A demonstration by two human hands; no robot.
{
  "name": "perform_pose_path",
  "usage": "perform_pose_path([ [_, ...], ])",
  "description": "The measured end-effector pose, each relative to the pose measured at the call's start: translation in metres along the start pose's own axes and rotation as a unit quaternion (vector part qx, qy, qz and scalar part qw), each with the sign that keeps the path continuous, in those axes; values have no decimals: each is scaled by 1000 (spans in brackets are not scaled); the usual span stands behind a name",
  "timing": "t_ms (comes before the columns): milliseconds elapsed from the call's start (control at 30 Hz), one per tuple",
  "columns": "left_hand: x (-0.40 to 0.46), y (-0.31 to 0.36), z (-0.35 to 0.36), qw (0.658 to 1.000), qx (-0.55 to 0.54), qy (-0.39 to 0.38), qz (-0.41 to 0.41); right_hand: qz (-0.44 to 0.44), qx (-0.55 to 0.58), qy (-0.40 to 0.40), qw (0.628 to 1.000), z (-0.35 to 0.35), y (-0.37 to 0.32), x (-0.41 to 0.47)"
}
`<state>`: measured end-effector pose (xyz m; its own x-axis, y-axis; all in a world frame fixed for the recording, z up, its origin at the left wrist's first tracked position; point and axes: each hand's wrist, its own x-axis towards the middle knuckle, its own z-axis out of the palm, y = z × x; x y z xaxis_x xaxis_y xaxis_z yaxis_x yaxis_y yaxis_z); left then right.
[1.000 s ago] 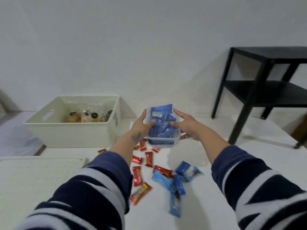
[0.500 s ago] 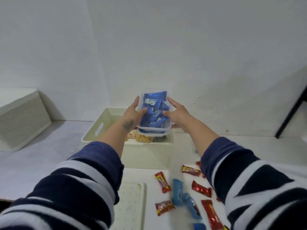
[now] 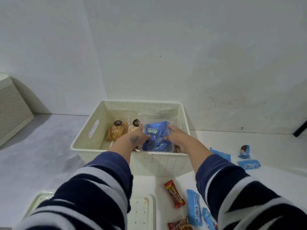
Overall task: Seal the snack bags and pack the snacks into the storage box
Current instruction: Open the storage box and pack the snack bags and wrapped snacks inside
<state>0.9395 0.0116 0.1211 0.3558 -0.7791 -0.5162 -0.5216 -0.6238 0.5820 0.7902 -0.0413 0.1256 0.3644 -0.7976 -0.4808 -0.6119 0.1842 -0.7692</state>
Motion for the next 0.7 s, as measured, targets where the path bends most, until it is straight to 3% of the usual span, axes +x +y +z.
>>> perform_pose_path([
  [200,8,11,8,983,174,-65,2,37,-110,-11,993,5,5,17],
  [333,15,13,15,977,201,-70,-13,40,-191,-30,980,1,-4,17],
  [467,18,19,22,974,210,-70,-35,-5,-166,6,986,-14,-24,9],
  [600,9,29,30,951,299,-76,19,-59,-118,38,991,-37,-41,-4],
  [700,6,39,30,963,254,-89,-2,-109,-111,69,985,-55,-41,-13],
])
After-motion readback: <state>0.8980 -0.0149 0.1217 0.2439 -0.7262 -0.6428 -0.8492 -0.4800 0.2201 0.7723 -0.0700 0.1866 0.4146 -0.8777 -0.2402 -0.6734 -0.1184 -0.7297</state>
